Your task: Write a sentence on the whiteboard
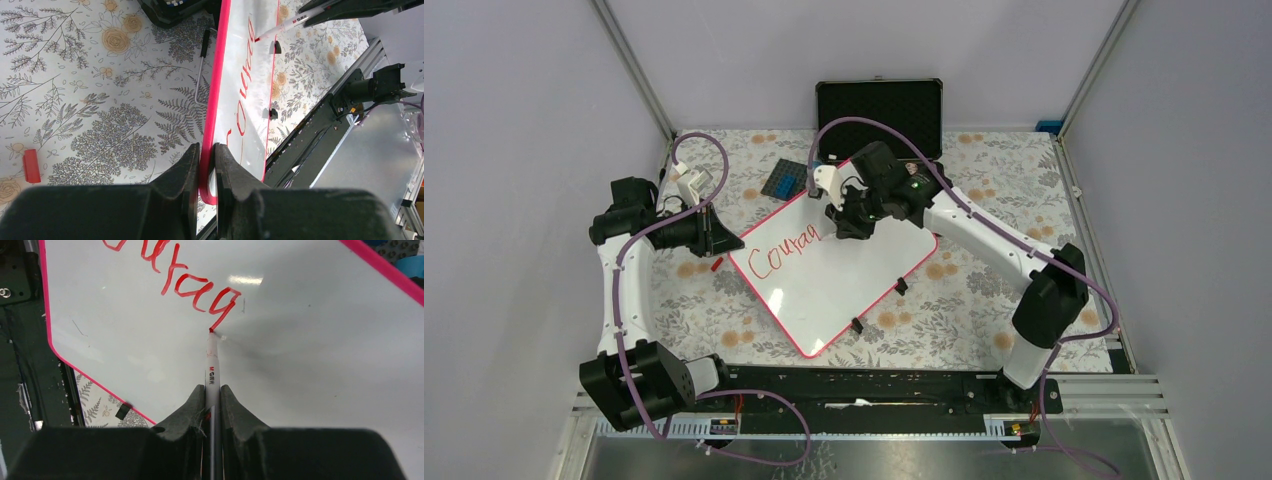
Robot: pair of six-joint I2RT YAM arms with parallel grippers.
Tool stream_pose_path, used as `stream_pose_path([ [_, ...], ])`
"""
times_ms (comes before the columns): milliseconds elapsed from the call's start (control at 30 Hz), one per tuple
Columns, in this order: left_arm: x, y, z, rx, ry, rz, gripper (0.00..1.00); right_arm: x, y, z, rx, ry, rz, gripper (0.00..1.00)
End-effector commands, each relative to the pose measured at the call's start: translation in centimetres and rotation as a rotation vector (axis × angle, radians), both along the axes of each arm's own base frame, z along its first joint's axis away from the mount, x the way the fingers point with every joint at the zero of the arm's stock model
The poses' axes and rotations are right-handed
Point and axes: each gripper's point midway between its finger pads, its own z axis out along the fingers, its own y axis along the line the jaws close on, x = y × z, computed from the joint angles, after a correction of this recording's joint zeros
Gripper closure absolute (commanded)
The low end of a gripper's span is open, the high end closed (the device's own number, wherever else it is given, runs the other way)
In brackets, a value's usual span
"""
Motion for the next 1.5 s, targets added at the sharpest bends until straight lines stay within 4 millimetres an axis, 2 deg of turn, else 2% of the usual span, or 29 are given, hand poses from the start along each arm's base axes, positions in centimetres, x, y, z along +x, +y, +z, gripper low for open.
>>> stream_pose_path([
  [0,-0.1,0.0,-0.4,0.02,-0.012,-0.013,1.0,-1.3,0.0,0.0,-0.002,-0.013,0.032,1.0],
  [200,-0.1,0.0,-0.4,0.02,-0.009,-0.012,1.0,-2.3,1.2,0.3,0.013,-0.008,0.061,1.0],
  [367,0.0,0.1,-0.4,0.022,-0.008,-0.011,1.0,-2.2,2.0,2.0,0.052,-0.013,0.066,1.0],
  [533,-0.1,0.1,-0.4,0.022,-0.009,-0.011,1.0,-1.4,1.2,4.4,0.111,-0.017,0.047,1.0],
  [633,-0.1,0.1,-0.4,0.021,-0.01,-0.012,1.0,-0.4,0.5,5.1,0.123,-0.028,0.022,1.0],
  [933,0.0,0.1,-0.4,0.023,-0.014,-0.011,1.0,1.5,0.3,4.3,0.09,-0.055,-0.016,1.0],
  [1467,-0.2,0.1,-0.5,0.027,-0.015,-0.009,1.0,2.1,0.6,3.1,0.069,-0.044,-0.017,1.0],
])
